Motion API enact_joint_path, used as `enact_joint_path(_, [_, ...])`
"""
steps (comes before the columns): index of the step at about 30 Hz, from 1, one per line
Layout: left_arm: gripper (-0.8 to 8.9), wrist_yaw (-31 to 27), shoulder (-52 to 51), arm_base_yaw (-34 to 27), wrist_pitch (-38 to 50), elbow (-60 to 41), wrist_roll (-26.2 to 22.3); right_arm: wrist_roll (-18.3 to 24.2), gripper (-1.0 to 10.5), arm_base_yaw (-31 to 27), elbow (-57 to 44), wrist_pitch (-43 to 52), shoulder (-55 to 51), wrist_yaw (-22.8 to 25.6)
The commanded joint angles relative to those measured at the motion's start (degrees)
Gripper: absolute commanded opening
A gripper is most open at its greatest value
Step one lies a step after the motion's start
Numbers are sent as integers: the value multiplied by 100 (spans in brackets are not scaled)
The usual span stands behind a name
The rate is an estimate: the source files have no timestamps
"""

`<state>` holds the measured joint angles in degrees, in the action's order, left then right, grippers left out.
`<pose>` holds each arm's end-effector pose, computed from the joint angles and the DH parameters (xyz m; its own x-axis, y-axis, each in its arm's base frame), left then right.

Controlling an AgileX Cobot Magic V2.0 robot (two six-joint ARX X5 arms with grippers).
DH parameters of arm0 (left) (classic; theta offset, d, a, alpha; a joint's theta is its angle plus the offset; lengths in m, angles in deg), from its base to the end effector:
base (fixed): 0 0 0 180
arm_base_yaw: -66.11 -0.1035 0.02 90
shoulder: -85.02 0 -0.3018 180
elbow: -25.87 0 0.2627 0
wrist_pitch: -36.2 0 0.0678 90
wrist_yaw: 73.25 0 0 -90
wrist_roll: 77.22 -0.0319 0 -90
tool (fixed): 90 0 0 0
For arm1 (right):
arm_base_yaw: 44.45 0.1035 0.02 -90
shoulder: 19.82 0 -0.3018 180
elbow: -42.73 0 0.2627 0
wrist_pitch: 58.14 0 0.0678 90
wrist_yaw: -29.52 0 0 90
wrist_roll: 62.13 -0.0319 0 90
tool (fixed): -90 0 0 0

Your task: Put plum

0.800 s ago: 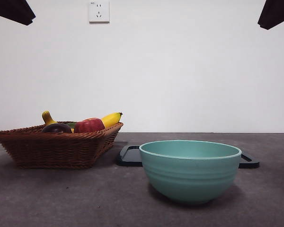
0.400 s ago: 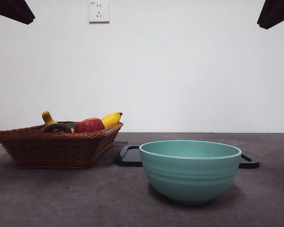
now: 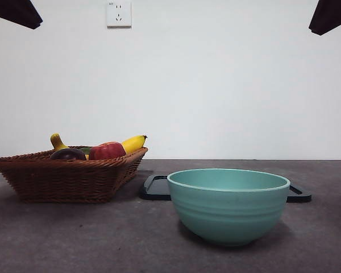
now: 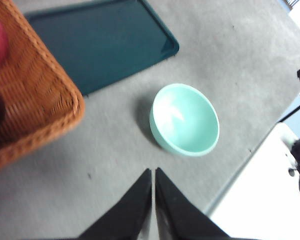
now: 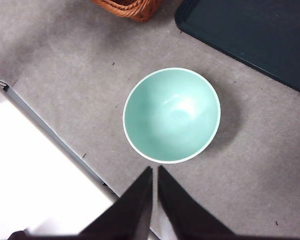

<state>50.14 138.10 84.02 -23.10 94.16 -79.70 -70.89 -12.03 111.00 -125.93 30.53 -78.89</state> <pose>0.1469 -0.0659 0.3480 0.4014 -0.7081 -0.5809 0.6609 0.6630 -0.3515 0.1133 0.0839 0.3417 0.3469 0.5945 -0.7255 -0.5743 0.7462 0.3368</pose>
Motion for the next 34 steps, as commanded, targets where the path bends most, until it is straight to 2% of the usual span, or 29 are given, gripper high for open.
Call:
enact_joint_path(1, [8, -85, -114, -33, 350, 55, -638, 48, 5, 39, 116, 59, 46, -13])
enact_joint_path(3, [8, -293, -282, -146, 914, 33, -898, 48, 5, 39, 116, 59, 46, -15])
enact_joint_path(8, [8, -715, -949, -745, 2551, -310, -907, 48, 5, 39, 116, 59, 46, -13])
enact_joint_path(12, [8, -1314, -1681, -1298, 3810, -1062, -907, 48, 5, 39, 116, 59, 46, -13])
enact_joint_path(15, [8, -1759, -2284, -1602, 4360, -1733, -898, 48, 5, 39, 116, 59, 46, -13])
enact_joint_path(20, [8, -2299, -3147, -1867, 4671, -2769, -885, 48, 5, 39, 116, 59, 46, -13])
enact_joint_path(24, [8, -2472, -3681, -1967, 4750, -3545, -885, 48, 5, 39, 116, 59, 46, -13])
enact_joint_path(34, [8, -2485, -4452, -2020, 4699, -4894, -881, 48, 5, 39, 116, 59, 46, -13])
